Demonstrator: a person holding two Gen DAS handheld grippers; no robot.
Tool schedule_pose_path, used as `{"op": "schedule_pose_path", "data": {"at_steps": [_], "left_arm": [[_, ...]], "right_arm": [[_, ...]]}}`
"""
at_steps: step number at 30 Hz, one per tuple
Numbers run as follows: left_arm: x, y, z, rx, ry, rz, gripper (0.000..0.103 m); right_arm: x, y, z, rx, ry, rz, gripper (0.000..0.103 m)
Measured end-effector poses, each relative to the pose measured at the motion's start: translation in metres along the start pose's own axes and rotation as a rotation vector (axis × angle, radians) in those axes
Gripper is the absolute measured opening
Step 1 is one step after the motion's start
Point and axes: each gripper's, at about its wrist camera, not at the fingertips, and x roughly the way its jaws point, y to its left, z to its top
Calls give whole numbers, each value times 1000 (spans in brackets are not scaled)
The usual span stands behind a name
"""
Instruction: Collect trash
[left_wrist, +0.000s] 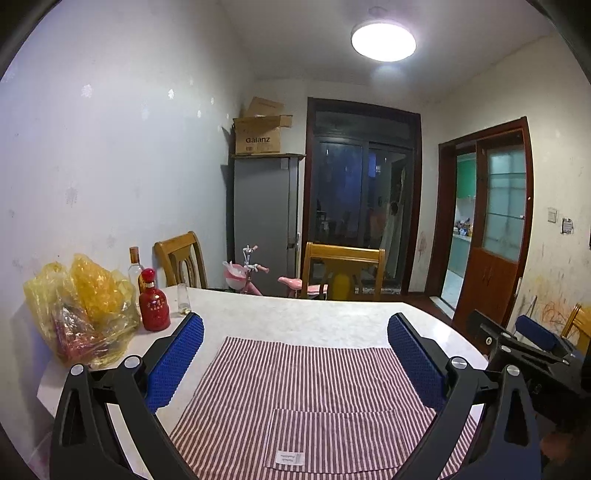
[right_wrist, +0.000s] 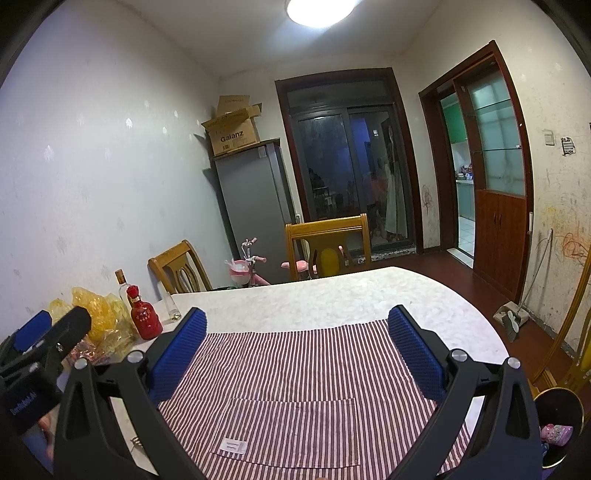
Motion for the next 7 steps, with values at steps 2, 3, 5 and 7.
{"op": "schedule_pose_path", "data": {"at_steps": [2, 3, 5, 7], "left_arm": [[3, 1, 0, -11, 26, -24, 97], [6, 0, -1, -5, 45, -29, 97], [8, 0, -2, -2, 54, -18, 97], [9, 1, -2, -11, 56, -14, 97]], "right_arm": [[1, 0, -1, -1, 3, 1, 98], [2, 0, -1, -2, 5, 1, 98], [3, 0, -2, -1, 10, 0, 98], [4, 0, -3, -1, 11, -1, 98]]}}
